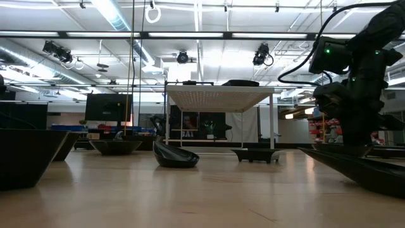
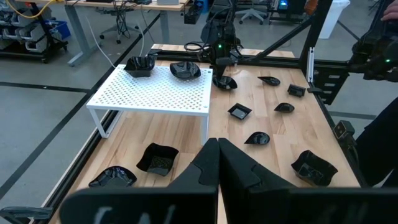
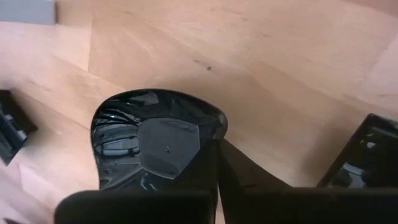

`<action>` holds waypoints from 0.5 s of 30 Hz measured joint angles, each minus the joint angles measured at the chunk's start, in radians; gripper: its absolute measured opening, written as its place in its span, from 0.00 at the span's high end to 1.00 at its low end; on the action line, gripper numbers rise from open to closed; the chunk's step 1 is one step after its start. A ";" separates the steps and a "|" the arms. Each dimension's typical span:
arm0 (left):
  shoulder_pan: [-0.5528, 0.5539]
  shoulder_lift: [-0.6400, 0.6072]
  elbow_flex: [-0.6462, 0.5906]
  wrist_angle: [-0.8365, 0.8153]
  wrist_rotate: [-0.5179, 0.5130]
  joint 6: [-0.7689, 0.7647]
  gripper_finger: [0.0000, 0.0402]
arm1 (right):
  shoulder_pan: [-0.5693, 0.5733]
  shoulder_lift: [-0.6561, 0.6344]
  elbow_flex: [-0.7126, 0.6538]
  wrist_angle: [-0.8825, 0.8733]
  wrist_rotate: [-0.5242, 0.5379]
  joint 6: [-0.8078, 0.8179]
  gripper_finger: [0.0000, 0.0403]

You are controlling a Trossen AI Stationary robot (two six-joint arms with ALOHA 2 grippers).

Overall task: Pick & Place Mini shaped plates
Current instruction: Stack the leaf-shaped plate on top of the leaf-shaped plate on the shelf

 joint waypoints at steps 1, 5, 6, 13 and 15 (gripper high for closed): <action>0.000 0.000 0.000 0.000 0.000 0.000 0.99 | 0.000 -0.002 0.000 0.003 -0.007 0.000 0.98; 0.000 0.000 0.000 0.000 0.000 0.000 0.99 | 0.000 -0.016 0.000 0.006 -0.031 0.018 0.98; 0.000 0.000 0.000 0.000 0.000 0.000 0.99 | 0.000 -0.021 0.000 0.006 -0.035 0.025 0.98; 0.000 0.000 0.000 0.000 0.000 0.000 0.99 | 0.000 -0.078 0.033 -0.007 -0.040 0.044 0.99; 0.000 0.000 0.000 0.000 0.000 0.000 0.99 | 0.000 -0.095 0.051 -0.020 -0.040 0.045 0.99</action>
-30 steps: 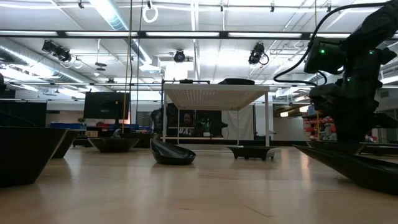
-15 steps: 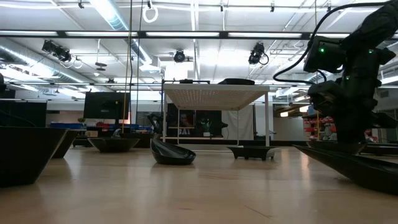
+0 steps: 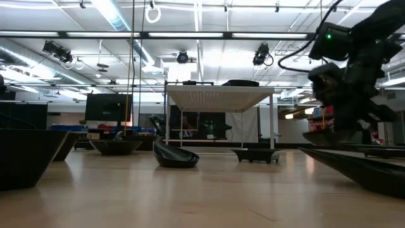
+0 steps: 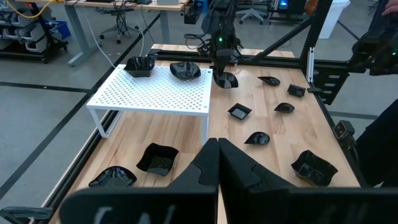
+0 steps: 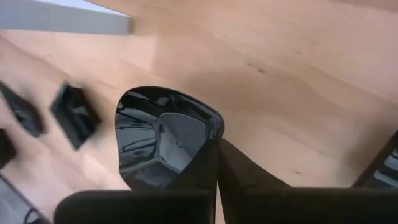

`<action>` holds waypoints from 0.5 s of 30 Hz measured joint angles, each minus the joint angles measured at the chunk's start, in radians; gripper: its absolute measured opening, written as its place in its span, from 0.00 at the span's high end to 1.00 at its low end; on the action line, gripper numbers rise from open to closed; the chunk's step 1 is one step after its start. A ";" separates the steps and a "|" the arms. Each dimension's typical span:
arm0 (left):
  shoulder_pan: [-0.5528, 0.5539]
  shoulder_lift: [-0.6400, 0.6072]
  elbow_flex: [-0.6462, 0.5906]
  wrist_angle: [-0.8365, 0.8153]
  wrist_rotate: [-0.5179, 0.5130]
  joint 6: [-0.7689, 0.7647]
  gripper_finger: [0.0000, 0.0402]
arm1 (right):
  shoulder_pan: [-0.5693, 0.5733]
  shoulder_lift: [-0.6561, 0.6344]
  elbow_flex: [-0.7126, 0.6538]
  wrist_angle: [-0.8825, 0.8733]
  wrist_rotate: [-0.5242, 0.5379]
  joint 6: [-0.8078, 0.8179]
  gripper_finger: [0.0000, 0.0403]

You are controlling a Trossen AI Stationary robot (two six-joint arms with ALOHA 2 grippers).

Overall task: Pick & Place Mini shaped plates
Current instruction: Stack the leaf-shaped plate on top of the leaf-shaped plate on the shelf

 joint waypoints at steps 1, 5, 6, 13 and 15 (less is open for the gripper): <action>0.000 0.000 0.000 0.000 0.000 0.000 0.99 | 0.000 -0.008 0.010 -0.003 0.000 0.003 0.99; 0.000 0.000 0.000 0.000 0.000 0.000 0.99 | 0.000 -0.038 0.047 -0.034 0.001 0.007 0.99; 0.000 0.000 0.000 0.000 0.000 0.000 0.99 | 0.000 -0.045 0.054 -0.040 0.001 0.007 0.99; 0.000 0.000 0.000 0.000 0.000 0.000 0.99 | 0.000 -0.081 0.093 -0.098 0.000 0.003 0.99; 0.000 0.000 0.000 0.000 0.000 0.000 0.99 | 0.000 -0.088 0.110 -0.111 -0.015 -0.005 0.99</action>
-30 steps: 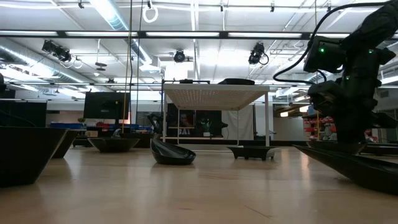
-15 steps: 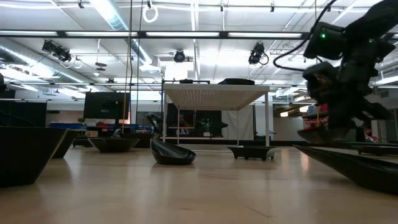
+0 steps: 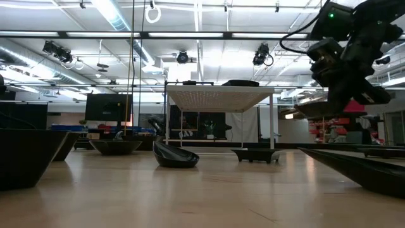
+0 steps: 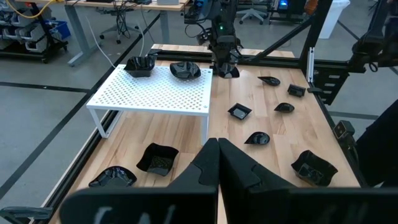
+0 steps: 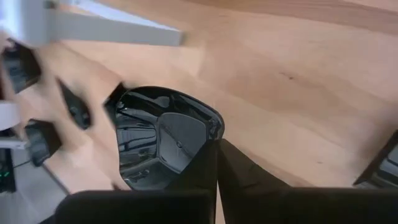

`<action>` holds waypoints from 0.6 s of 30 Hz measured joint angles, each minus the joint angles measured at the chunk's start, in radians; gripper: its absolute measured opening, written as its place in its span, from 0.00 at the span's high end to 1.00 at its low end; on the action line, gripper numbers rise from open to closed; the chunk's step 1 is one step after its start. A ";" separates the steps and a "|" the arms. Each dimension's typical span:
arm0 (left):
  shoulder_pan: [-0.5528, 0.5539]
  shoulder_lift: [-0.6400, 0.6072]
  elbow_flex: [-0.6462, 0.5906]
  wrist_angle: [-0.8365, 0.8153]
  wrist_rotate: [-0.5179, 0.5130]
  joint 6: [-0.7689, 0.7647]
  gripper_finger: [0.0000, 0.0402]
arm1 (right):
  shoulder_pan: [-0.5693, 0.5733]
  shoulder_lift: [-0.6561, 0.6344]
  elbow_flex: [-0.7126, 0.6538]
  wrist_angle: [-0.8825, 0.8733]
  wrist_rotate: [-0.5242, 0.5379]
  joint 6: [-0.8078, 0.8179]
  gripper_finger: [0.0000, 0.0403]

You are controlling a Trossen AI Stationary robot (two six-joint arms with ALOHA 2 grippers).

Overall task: Pick & Place Mini shaped plates
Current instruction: Stack the leaf-shaped plate on top of the leaf-shaped plate on the shelf

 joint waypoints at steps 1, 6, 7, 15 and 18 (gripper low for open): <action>0.000 0.000 0.000 0.000 0.000 0.000 0.99 | 0.000 -0.002 0.011 -0.004 -0.011 -0.013 0.99; 0.000 0.000 0.000 0.000 0.000 0.000 0.99 | 0.000 -0.001 0.088 -0.035 -0.030 -0.066 0.99; 0.000 0.000 0.000 0.000 0.000 0.000 0.99 | 0.000 -0.001 0.104 -0.039 -0.030 -0.074 0.99; 0.000 0.000 0.000 0.000 0.000 0.000 0.99 | 0.000 0.033 0.231 -0.047 -0.031 -0.085 0.99; 0.000 0.000 0.000 0.000 0.000 0.000 0.99 | 0.000 0.075 0.284 -0.047 -0.032 -0.098 0.99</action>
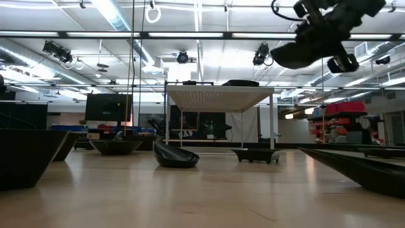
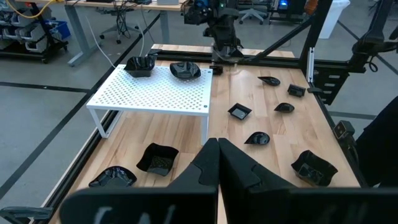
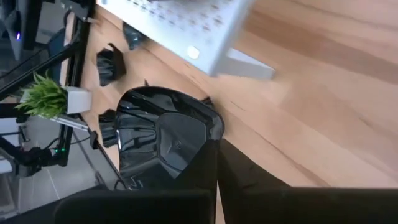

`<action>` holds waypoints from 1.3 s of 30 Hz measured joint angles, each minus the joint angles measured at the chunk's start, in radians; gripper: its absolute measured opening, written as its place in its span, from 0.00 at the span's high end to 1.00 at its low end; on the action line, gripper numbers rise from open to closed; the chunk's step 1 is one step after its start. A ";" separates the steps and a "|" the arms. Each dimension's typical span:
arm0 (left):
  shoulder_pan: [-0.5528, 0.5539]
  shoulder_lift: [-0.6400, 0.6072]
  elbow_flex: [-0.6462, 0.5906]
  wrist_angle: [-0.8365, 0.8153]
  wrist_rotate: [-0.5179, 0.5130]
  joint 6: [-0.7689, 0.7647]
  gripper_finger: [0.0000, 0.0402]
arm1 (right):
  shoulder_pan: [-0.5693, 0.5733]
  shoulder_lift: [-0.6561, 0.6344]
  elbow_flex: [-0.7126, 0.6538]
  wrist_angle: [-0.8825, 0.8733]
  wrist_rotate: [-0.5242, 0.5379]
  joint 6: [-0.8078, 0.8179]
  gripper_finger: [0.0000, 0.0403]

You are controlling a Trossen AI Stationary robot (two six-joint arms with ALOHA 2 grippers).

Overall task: Pick & Place Mini shaped plates
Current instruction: Stack the leaf-shaped plate on top of the leaf-shaped plate on the shelf

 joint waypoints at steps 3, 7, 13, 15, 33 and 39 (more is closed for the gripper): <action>0.000 0.000 0.000 0.000 0.000 0.000 0.99 | 0.000 0.046 0.052 0.001 0.000 -0.025 0.99; 0.000 0.000 0.000 0.000 0.000 0.000 0.99 | -0.009 0.102 0.109 0.000 -0.007 -0.056 0.99; 0.000 0.000 0.000 0.000 0.000 0.000 0.99 | -0.046 0.174 0.183 0.001 -0.007 -0.082 0.99; 0.000 0.000 0.000 0.000 0.000 0.000 0.99 | -0.060 0.198 0.205 0.004 -0.006 -0.097 0.99; 0.000 0.000 0.000 0.000 0.000 0.000 0.99 | -0.176 0.411 0.341 0.007 -0.003 -0.170 0.99; 0.000 0.000 0.000 0.000 0.000 0.000 0.99 | -0.205 0.458 0.341 0.008 0.007 -0.166 0.99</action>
